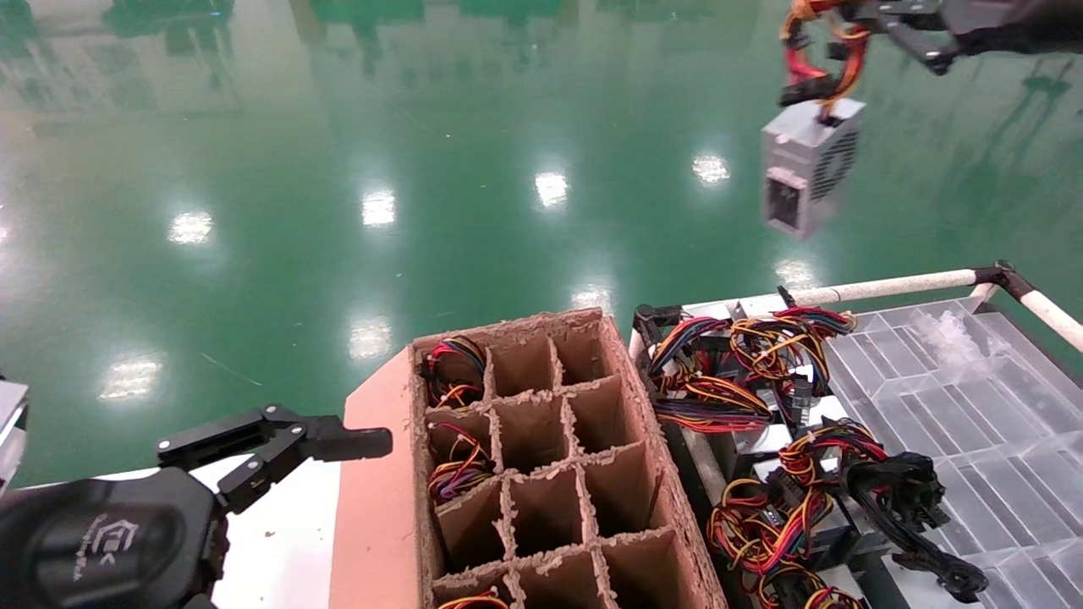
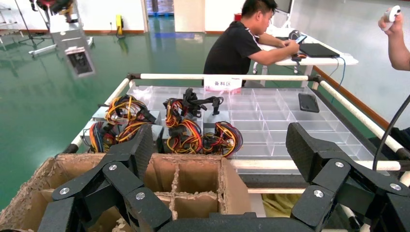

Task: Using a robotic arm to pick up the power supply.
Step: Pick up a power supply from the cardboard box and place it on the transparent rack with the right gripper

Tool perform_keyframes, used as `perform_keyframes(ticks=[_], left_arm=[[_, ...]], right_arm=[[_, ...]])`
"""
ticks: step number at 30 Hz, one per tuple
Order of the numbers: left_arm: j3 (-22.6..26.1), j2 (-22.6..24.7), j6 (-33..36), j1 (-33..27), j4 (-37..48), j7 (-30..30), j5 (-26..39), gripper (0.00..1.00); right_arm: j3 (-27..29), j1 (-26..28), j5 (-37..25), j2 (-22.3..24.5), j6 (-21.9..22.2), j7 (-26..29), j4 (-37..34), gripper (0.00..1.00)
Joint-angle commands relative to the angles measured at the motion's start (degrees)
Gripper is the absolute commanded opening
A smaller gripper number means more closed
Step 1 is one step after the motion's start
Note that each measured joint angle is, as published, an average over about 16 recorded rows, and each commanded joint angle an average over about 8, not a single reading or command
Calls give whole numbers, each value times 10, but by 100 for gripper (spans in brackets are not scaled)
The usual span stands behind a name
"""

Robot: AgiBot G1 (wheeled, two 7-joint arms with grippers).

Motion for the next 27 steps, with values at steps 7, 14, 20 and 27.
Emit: perform_keyframes(ticks=[7,14,20,27], left_arm=[[0,0,0,0,0,0,0,100],[1,0,0,0,0,0,0,100],[1,0,0,0,0,0,-1,100],[1,0,0,0,0,0,-1,100]], right_arm=[[-33,32,-54,12,22,-44,-44,0],[-53,42,-84,17,7,-71,-69,0],[-70,40,-106,22,-34,-89,-85,0],[-83,35,-125,18,-42,-102,-93,0]])
